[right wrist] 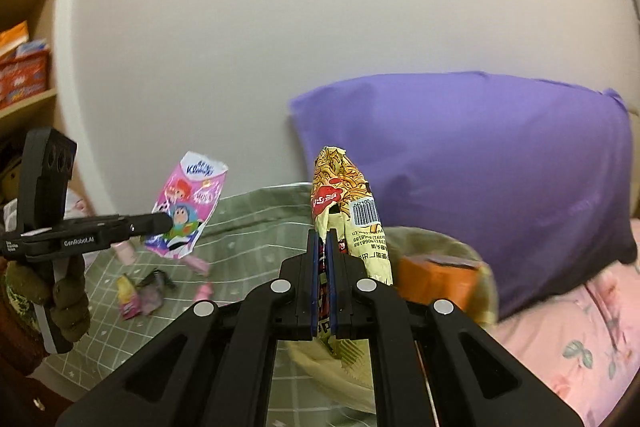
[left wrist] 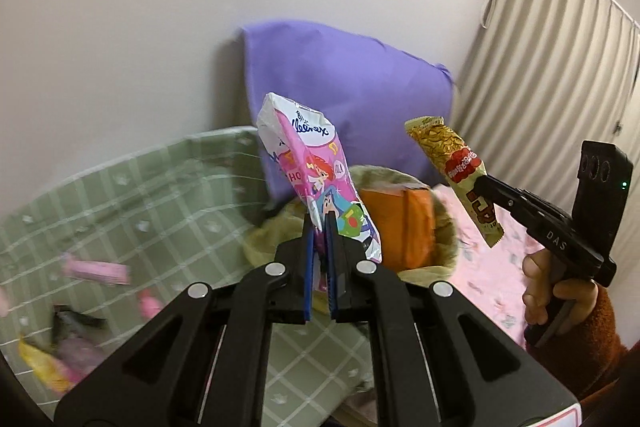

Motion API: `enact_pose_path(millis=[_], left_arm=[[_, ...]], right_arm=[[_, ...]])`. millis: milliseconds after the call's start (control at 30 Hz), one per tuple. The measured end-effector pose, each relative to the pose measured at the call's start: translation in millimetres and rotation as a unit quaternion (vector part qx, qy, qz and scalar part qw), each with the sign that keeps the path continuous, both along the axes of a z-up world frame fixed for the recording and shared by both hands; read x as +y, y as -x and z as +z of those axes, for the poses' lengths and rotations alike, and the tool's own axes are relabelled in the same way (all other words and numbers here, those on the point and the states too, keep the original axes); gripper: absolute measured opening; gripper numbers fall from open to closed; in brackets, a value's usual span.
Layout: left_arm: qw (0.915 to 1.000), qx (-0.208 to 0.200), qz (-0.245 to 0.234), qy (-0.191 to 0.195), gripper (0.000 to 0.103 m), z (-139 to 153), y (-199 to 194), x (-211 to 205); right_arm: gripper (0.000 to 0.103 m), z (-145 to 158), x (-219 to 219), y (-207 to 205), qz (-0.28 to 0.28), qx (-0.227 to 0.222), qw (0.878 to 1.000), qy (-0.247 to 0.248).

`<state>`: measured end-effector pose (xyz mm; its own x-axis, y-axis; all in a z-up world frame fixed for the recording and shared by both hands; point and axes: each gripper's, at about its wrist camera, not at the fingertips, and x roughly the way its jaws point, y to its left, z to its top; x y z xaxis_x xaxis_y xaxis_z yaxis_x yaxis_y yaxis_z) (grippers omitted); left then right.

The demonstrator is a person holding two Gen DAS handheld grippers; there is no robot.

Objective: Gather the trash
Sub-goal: 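Carry both items over the trash bag and open both tools to drop them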

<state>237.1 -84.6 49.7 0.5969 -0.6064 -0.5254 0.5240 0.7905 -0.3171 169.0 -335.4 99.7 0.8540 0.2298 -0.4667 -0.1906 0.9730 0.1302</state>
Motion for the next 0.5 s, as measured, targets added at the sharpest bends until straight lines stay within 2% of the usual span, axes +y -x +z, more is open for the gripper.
enact_pose_path(millis=[200,500], left_arm=[[0.9988,0.02,-0.043,-0.014,0.004,-18,-14,-50],[0.995,0.045,-0.048,-0.074,0.004,-59,-60,-94]], right_arm=[[0.005,-13,-33,-6,-0.021,0.027,0.999,-0.018],[0.005,-62,-47,-48,-0.014,0.099,0.995,-0.02]])
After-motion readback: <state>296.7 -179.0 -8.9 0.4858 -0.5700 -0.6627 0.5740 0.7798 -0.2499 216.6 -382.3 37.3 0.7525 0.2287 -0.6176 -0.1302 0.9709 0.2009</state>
